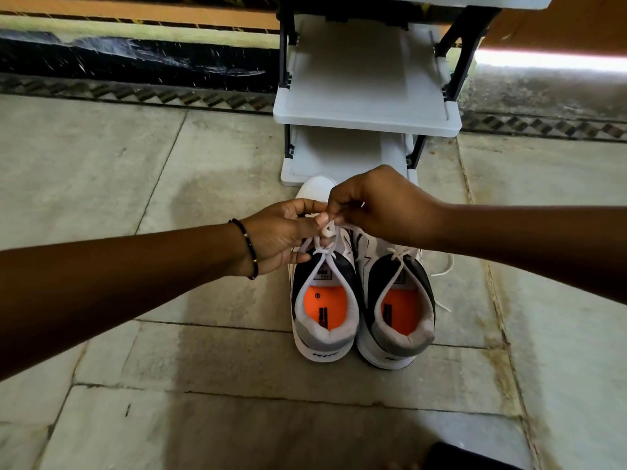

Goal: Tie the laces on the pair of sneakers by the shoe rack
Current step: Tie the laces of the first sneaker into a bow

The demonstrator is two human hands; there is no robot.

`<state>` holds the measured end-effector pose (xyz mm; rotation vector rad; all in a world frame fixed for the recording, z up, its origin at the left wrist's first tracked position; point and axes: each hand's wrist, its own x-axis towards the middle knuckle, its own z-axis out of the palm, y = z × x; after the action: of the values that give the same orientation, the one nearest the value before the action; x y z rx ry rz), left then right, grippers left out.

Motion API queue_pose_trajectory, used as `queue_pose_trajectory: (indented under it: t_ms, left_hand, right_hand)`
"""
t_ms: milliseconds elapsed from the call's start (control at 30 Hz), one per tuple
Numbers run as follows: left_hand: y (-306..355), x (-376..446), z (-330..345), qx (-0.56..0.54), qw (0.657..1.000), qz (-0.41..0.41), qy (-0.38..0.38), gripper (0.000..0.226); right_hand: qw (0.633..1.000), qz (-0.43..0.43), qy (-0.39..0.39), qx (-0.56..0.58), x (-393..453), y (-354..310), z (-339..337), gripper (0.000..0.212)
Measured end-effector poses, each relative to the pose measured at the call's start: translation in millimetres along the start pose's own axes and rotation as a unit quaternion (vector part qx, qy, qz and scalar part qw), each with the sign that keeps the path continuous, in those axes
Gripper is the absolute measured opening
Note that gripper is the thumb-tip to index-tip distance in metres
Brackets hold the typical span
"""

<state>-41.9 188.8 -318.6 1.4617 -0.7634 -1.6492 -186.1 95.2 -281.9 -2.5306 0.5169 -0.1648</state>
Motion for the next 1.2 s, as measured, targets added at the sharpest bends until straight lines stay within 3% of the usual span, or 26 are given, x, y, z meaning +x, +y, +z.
queue_pose_trajectory:
  t_ms: [67,233,367,500,633,733,833,1100,1200]
  left_hand:
    - [-2,1,0,-0.002,1.000,0.008,0.002,0.016]
    - [-4,1,2,0.042,0.997,0.063,0.033,0.032]
    - [-5,-1,-1,0.115,0.981,0.127,0.086,0.035]
    - [-8,-3,1,0.170,0.965,0.178,0.085,0.036]
    - [-10,-2,4,0.230,0.945,0.209,0.103,0.031]
    - [-13,0,3,0.223,0.948,0.189,0.124,0.021]
    - [-15,-1,5,0.228,0.958,0.144,0.100,0.008]
    - [5,-7,3,0.097,0.991,0.037,0.085,0.016]
    - [4,-8,2,0.152,0.985,0.034,0.078,0.018]
  right_hand:
    - [0.997,-0.048,-0.011,-0.063,-2,2,2,0.014]
    - [0.995,-0.043,-0.022,-0.082,0,0,1,0.017]
    - [0.998,0.039,-0.030,-0.040,5,-2,2,0.013]
    - [0.981,0.154,-0.070,0.093,0,-2,7,0.009]
    - [0.976,0.160,-0.075,0.126,-5,-4,9,0.006]
    - [0.985,0.136,-0.068,0.080,-6,-10,12,0.008]
    - [0.991,0.124,-0.046,0.034,-5,-12,11,0.008]
    - [0.994,0.103,-0.036,-0.024,-8,-8,9,0.008]
    - [0.996,0.078,-0.038,-0.038,-10,-10,10,0.011]
